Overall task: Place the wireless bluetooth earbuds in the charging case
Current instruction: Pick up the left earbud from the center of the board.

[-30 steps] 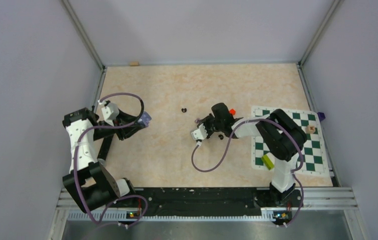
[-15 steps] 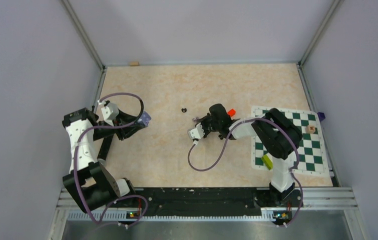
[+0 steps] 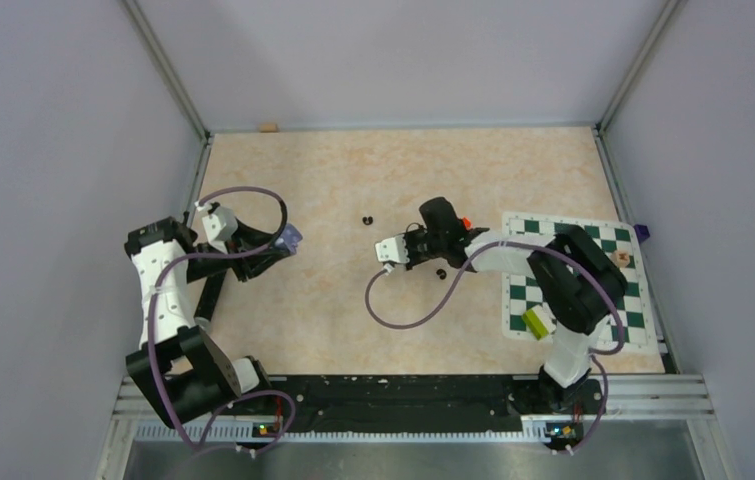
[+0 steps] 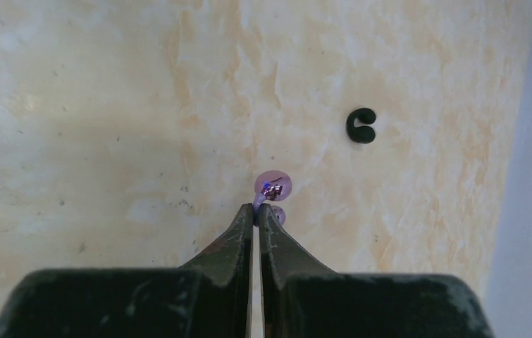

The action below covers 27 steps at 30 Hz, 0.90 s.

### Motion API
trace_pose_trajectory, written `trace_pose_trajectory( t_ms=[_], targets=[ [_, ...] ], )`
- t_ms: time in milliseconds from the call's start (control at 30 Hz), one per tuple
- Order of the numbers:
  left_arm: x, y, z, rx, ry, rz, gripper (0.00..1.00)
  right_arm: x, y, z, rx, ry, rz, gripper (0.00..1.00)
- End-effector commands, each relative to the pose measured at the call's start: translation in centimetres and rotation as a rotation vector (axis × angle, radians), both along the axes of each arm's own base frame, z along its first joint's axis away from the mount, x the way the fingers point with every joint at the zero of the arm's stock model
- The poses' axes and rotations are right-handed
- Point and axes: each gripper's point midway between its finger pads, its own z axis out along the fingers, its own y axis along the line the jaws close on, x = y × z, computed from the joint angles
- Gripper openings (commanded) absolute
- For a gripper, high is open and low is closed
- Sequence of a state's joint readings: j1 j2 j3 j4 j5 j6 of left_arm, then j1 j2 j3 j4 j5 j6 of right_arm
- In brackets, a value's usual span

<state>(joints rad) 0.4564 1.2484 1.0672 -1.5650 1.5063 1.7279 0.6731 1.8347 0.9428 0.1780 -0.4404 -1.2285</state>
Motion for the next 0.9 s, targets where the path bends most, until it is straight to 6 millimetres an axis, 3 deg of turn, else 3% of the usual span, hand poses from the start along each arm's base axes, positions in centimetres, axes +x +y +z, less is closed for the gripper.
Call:
trace_pose_trajectory(
  t_ms=[0, 200, 600, 867],
  targets=[
    [-0.5, -0.5, 1.1, -0.032, -0.043, 0.009, 0.0, -3.0, 1.4, 7.2, 0.151, 0.201, -0.013, 0.0],
    [-1.0, -1.4, 1.0, -0.013, -0.055, -0.034, 0.0, -6.0, 1.2, 13.4, 0.287, 0.336, -0.042, 0.01],
    [-1.4, -4.6, 0.7, 0.088, 0.002, -0.255, 0.0, -11.3, -1.1, 22.4, 0.506, 0.488, -0.011, 0.01],
    [1.9, -7.1, 1.0, 0.214, 0.028, -0.29, 0.0, -13.6, -1.0, 26.6, 0.639, 0.577, 0.054, 0.02]
  ],
)
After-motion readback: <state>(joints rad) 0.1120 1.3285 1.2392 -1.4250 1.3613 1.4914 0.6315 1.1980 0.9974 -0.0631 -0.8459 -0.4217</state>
